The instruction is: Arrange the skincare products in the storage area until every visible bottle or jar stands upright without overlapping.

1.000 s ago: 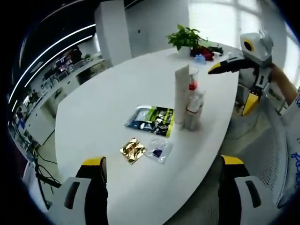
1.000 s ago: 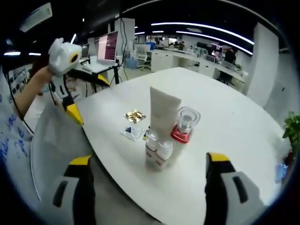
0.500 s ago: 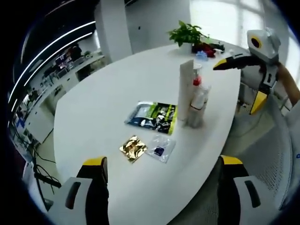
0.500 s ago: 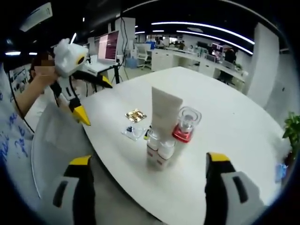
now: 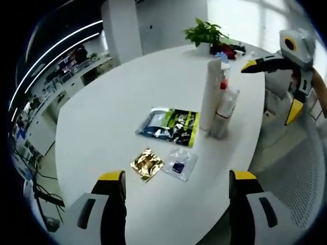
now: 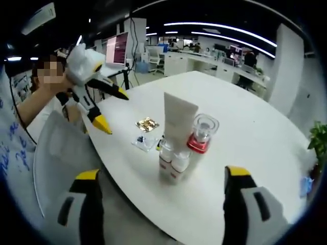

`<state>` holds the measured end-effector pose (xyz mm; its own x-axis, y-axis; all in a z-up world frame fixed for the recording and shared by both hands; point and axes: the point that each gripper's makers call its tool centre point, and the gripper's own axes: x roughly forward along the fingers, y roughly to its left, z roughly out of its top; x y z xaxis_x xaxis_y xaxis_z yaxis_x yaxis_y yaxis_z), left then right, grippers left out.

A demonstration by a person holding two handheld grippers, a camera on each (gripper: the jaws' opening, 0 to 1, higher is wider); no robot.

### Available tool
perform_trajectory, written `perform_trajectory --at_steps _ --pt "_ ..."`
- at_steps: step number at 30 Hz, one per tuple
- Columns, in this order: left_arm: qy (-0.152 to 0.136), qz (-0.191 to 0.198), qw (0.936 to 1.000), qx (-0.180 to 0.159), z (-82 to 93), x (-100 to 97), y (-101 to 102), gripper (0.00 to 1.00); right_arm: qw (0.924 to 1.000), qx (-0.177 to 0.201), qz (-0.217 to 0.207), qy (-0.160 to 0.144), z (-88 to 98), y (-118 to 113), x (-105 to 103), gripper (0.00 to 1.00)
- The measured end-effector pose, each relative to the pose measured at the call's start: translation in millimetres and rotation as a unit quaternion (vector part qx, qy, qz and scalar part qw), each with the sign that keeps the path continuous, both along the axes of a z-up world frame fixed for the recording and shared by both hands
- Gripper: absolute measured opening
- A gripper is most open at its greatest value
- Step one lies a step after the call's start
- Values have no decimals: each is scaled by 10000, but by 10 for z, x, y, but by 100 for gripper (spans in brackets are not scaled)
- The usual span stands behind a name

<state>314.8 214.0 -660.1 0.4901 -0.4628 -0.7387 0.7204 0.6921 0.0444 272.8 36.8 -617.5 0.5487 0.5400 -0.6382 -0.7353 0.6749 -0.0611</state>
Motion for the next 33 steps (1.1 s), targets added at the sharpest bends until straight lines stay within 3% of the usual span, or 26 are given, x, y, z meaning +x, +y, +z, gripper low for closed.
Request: perform_trajectory --at_steps 5,9,18,33 --pt "7 -39 9999 127 -84 91 -26 71 10000 0 -1 16 -14 10 9 100" --pt "59 24 10000 25 -128 206 -49 62 10000 9 -37 10 -16 1 24 100" --pt "217 -110 9995 209 -340 337 -150 55 9999 15 -94 60 -60 -23 47 100" --pt "533 -134 9966 617 -696 548 -152 47 9999 1 -105 111 -94 -39 60 100"
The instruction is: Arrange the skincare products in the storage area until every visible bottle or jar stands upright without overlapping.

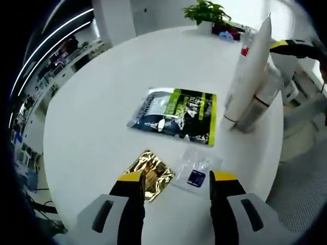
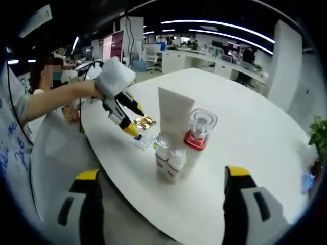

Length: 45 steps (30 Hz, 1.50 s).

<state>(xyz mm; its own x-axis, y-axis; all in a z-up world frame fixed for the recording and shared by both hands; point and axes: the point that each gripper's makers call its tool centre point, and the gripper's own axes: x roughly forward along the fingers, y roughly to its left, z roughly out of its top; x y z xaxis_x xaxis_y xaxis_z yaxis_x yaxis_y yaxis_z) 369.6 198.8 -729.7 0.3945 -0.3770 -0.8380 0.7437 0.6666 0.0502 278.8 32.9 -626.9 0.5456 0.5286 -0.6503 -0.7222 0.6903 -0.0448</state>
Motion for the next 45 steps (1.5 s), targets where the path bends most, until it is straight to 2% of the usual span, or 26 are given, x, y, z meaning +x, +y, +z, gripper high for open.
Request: perform_trajectory --at_steps 5,12,23,30,45 --pt "81 -15 10000 54 -62 40 -27 47 10000 -5 -1 -5 5 1 11 100" --pt "357 44 9993 101 -208 17 -11 47 10000 -5 -19 8 0 -13 10 100" --pt "489 92 9987 -54 -234 20 -6 47 10000 -46 16 40 -12 -1 8 100" --pt "473 157 9987 -61 -237 33 103 45 10000 -67 37 44 -12 2 4 100" --pt "501 213 9985 14 -243 15 450 48 9999 -65 72 70 -37 20 -7 100"
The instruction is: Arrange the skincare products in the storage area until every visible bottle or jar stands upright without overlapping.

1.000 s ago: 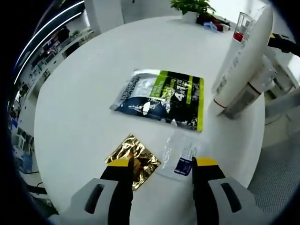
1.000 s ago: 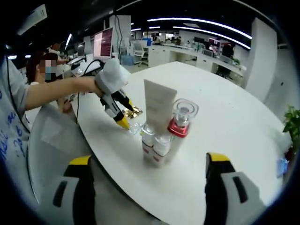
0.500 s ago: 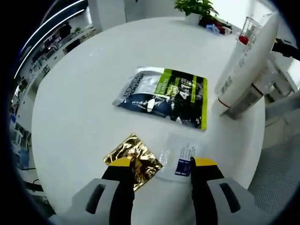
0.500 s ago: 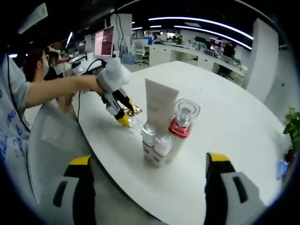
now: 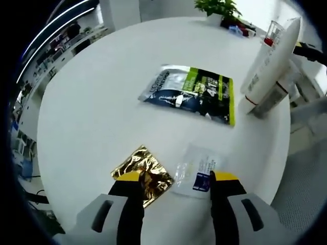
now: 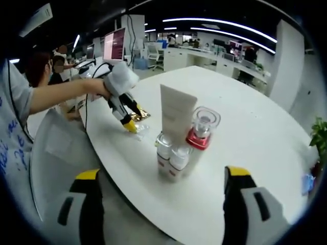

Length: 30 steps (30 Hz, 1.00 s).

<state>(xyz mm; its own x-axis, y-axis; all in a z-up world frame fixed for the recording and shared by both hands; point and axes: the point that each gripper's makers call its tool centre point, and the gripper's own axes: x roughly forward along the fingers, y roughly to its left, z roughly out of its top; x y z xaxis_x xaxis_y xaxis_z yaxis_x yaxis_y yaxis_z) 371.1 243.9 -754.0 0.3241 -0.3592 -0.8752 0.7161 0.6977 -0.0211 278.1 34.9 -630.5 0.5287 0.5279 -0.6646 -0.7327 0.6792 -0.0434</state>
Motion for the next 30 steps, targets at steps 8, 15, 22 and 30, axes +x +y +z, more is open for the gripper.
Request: perform_trajectory --at_steps 8,15,22,30 --pt "80 -425 9990 104 -11 -57 161 50 10000 -14 28 12 -10 3 0 100" --pt "204 -801 9961 302 -29 -84 350 52 10000 -31 41 19 -14 3 -10 100" --pt "349 -1313 9890 587 -48 -138 507 58 10000 -38 44 32 -19 10 -5 98" --pt "467 -1699 9807 844 -52 -188 701 56 10000 -35 29 41 -27 11 -3 98"
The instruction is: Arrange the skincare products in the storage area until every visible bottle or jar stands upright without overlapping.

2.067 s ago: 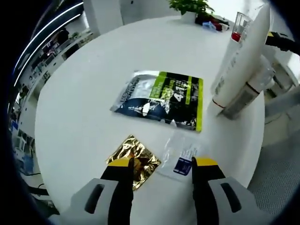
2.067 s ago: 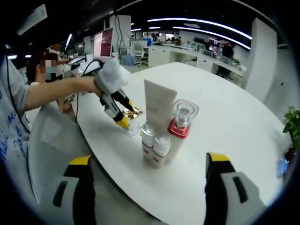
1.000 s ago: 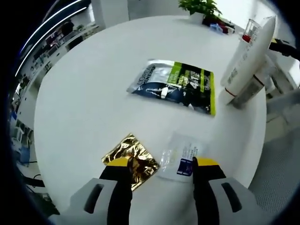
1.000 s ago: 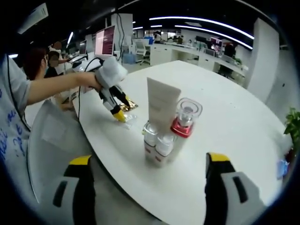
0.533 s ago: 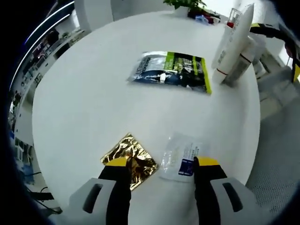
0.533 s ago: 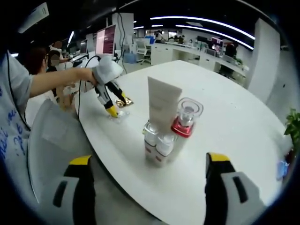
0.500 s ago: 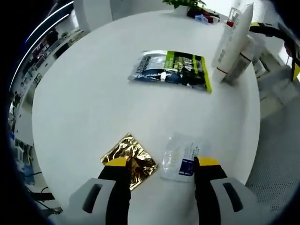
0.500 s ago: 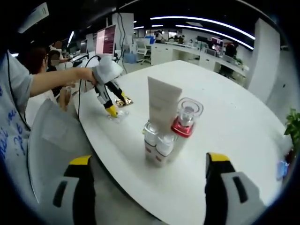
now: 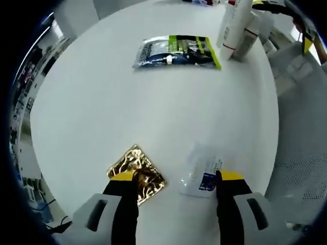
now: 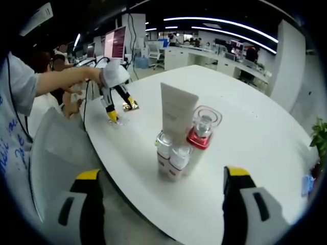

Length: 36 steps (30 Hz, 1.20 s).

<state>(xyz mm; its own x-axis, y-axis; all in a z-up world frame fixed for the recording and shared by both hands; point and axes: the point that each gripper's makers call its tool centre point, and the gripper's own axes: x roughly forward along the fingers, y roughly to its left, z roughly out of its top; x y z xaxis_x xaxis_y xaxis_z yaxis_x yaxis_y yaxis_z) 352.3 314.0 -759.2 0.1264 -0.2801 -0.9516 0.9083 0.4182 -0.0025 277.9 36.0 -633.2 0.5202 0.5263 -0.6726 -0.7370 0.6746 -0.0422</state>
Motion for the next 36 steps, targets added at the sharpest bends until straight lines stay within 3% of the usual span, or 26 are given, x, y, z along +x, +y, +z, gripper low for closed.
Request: perform_trajectory --at_steps 9,23,32,36 --pt "116 -269 9988 387 -12 -12 190 55 10000 0 41 12 -11 17 -1 98" --pt "128 -222 9970 725 7 -9 278 55 9999 103 -1 6 1 1 5 99" --pt "-56 -220 9974 685 160 -19 229 56 9998 183 26 2 4 6 18 98" --pt "-12 -39 9993 363 216 -53 100 56 9997 234 41 -2 8 -12 17 98"
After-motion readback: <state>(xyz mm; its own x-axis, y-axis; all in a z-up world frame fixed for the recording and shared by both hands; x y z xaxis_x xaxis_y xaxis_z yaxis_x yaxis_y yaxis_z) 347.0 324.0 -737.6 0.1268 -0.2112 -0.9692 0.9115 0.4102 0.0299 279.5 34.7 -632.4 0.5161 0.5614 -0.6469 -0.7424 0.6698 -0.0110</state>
